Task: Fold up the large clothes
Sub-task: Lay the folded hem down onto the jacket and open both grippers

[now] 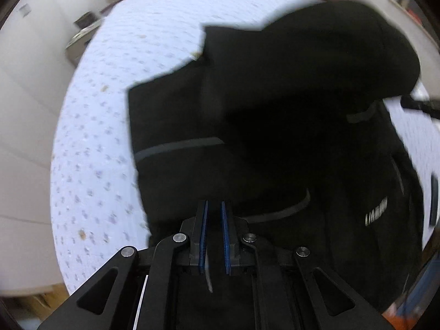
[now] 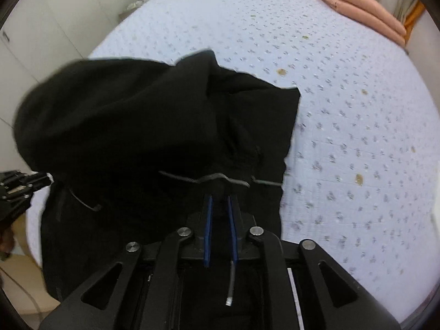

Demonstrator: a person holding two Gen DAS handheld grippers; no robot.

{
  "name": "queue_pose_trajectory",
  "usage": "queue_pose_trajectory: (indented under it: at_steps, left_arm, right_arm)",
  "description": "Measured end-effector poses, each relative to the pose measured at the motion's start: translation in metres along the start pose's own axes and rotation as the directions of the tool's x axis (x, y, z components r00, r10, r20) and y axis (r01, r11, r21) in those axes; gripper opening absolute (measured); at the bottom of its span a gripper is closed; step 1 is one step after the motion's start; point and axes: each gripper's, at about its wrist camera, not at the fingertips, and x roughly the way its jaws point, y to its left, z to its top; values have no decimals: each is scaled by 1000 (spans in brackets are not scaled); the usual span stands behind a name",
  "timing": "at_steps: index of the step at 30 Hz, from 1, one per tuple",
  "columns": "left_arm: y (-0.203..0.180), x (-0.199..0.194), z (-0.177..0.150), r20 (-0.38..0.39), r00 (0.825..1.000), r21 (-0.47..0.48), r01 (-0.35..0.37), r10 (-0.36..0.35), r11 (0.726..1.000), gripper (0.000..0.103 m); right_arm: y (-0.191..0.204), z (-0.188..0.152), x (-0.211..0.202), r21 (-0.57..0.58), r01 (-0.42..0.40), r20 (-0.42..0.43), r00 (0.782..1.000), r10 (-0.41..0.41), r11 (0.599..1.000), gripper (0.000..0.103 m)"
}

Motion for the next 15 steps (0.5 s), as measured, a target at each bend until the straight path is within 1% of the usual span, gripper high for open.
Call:
queue_pose_trajectory:
  at_steps: [1, 2, 3, 5, 7, 8, 9, 10, 11, 13, 14, 15]
  left_arm:
    - [4, -7, 9, 26, 1000, -20, -3, 3, 1000, 10]
    - [9, -14, 20, 55, 998, -37, -3, 5, 999, 10]
    - [14, -21, 31, 85, 996, -48, -9, 14, 999, 10]
    - [23, -33, 62, 149, 989, -66, -7, 17, 998, 10]
    - [25, -40, 93, 191, 982, -77, 17, -2, 997, 11]
    - [23, -41, 109, 208, 978, -81, 42, -25, 996, 15]
    - [21, -40, 124, 225, 973, -90, 69, -47, 994, 21]
    - [18, -40, 130, 234, 970, -99, 92, -67, 991, 26]
    - [16, -34, 142, 237, 965, -113, 139, -109, 984, 34]
    - [10, -24, 145, 227, 962, -132, 188, -154, 973, 34]
    - [5, -16, 145, 213, 958, -134, 223, -192, 966, 34]
    - [-2, -9, 142, 193, 957, -130, 244, -216, 961, 34]
  right_arm:
    - [2, 7, -5, 9, -18, 19, 1000, 18, 1000, 30]
    - [4, 16, -11, 11, -35, 48, 998, 34, 999, 34]
    - [8, 28, -11, 8, -35, 75, 997, 34, 999, 38]
    - [18, 54, -21, -6, -41, 135, 990, 42, 999, 38]
    - [29, 81, -23, -17, -64, 158, 985, 66, 998, 41]
    - [35, 96, -20, -19, -93, 157, 983, 95, 995, 42]
    - [39, 106, -17, -15, -118, 155, 981, 119, 993, 43]
    - [45, 118, -12, -8, -154, 149, 977, 153, 988, 44]
    - [53, 128, -5, -11, -186, 137, 973, 186, 982, 44]
    - [69, 137, 9, -34, -194, 104, 975, 197, 980, 44]
    - [77, 136, 16, -53, -192, 82, 977, 196, 980, 44]
    - [83, 133, 24, -68, -193, 57, 979, 197, 979, 44]
